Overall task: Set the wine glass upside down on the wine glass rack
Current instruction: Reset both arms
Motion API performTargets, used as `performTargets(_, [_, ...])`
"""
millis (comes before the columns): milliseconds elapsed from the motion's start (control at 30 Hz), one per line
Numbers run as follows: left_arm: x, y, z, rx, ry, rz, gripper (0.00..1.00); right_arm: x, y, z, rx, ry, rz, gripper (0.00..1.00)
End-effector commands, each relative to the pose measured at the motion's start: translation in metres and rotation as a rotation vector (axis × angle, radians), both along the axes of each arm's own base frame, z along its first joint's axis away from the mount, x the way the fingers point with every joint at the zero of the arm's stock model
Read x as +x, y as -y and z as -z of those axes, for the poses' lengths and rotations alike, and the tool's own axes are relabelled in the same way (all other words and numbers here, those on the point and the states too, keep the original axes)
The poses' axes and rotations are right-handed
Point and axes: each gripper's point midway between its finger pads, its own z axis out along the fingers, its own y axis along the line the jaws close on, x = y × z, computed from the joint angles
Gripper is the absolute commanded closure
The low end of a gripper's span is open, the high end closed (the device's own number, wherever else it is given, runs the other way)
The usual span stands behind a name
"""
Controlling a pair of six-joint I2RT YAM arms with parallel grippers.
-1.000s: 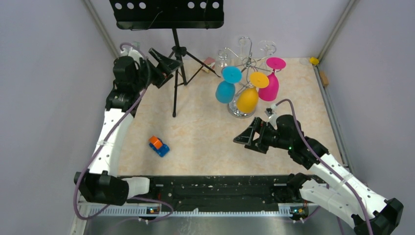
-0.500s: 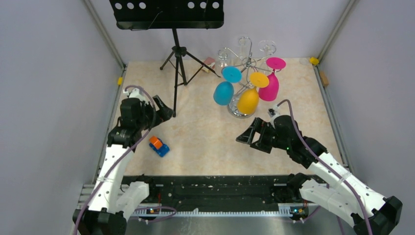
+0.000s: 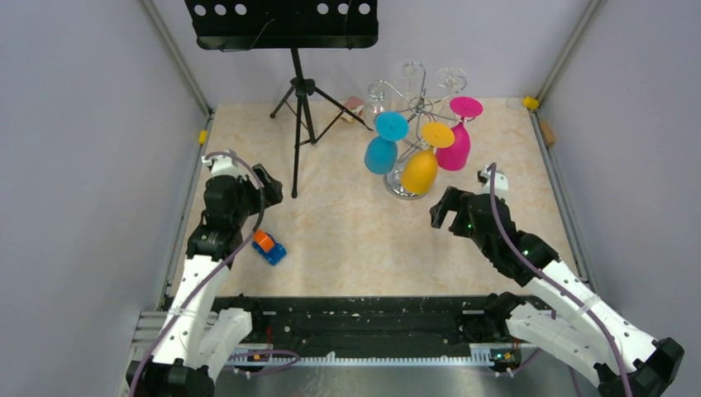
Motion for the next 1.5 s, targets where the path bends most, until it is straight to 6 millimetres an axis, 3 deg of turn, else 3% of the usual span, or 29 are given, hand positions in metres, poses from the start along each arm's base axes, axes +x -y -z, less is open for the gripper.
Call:
performTargets(0, [0.018,-0.009,-0.018,0.162,0.140,0.043,0.03,0.031,0.025,-0.042,-0.194,0.307,0.026,0.03])
performTargets(167, [0.022,-0.021,-0.008,0.247,0.177,0.015,0.04,0.038,0.046,-0.044,-0.384,0.492,0.024,0.01])
performTargets(333, [0.026,-0.035,0.017,0.354,0.193,-0.016,0.05,0.037,0.067,-0.005,-0.540,0.436,0.012,0.01])
performTargets(467, [0.031,-0.050,0.028,0.441,0.256,-0.070,0.05,0.043,0.080,0.021,-0.497,0.415,0.045,0.01])
performTargets(633, [0.042,-0.054,0.037,0.479,0.328,-0.069,0.05,0.055,0.102,0.040,-0.494,0.414,0.114,0.01])
performTargets(833, [0.054,-0.071,0.055,0.439,0.347,-0.141,0.05,0.063,0.145,0.061,-0.432,0.430,0.314,0.01])
performTargets(967, [0.064,-0.080,0.060,0.418,0.367,-0.154,0.05,0.072,0.147,0.049,-0.389,0.538,0.311,0.01])
performTargets(1200, [0.072,-0.074,0.083,0.399,0.387,-0.102,0.05,0.095,0.140,0.036,-0.403,0.665,0.270,0.01])
performTargets(1300, [0.075,-0.071,0.090,0.416,0.424,-0.084,0.04,0.102,0.139,0.047,-0.398,0.686,0.267,0.01])
performTargets(1333, [0.076,-0.068,0.096,0.416,0.388,-0.055,0.03,0.103,0.142,0.040,-0.423,0.723,0.281,0.01])
performTargets(1400, [0.089,-0.066,0.102,0.410,0.291,-0.018,0.06,0.095,0.148,0.057,-0.432,0.642,0.295,0.01])
performTargets(1467, [0.093,-0.074,0.107,0.403,0.244,-0.061,0.05,0.102,0.160,0.059,-0.407,0.593,0.392,0.01])
